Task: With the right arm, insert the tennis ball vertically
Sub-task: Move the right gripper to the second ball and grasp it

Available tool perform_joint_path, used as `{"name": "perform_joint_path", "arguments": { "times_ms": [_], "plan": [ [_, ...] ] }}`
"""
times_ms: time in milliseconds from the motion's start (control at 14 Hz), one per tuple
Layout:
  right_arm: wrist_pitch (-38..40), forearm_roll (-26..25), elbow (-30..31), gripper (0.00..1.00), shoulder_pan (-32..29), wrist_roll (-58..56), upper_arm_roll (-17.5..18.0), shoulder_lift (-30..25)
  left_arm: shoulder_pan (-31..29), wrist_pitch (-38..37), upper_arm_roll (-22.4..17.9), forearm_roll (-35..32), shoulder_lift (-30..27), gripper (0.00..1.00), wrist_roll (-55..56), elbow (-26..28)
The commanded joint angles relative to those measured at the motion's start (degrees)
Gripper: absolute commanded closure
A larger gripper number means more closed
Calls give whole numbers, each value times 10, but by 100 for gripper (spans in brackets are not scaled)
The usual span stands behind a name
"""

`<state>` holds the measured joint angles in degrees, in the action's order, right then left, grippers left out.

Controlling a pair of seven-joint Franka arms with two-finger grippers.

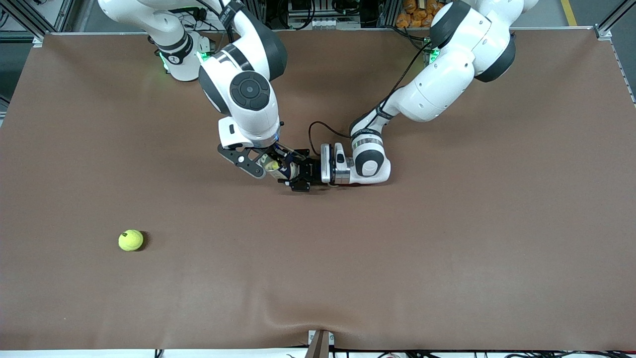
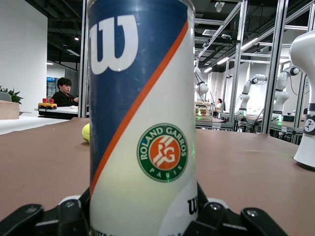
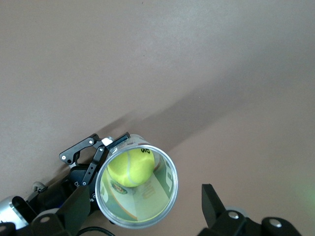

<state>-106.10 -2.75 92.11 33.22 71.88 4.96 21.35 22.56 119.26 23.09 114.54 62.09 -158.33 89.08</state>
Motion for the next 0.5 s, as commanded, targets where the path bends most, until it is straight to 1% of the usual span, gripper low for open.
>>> {"name": "perform_joint_path", "arguments": {
  "times_ms": [0, 143, 286, 430],
  "plan": [
    [9, -13, -9, 0, -29, -2, -1, -7, -12, -21, 5, 15, 8, 28, -94, 23],
    [24, -12, -7, 0, -60, -44, -1, -20, -16, -25, 5, 14, 7, 27, -94, 27],
    [47, -12, -4, 0, -109, -109, -1, -28, -20, -25, 5, 2, 6, 25, -92, 27],
    [47, -13, -3, 0, -155, -163, -1, -26, -25, -25, 5, -11, 3, 24, -87, 31]
  ]
}}
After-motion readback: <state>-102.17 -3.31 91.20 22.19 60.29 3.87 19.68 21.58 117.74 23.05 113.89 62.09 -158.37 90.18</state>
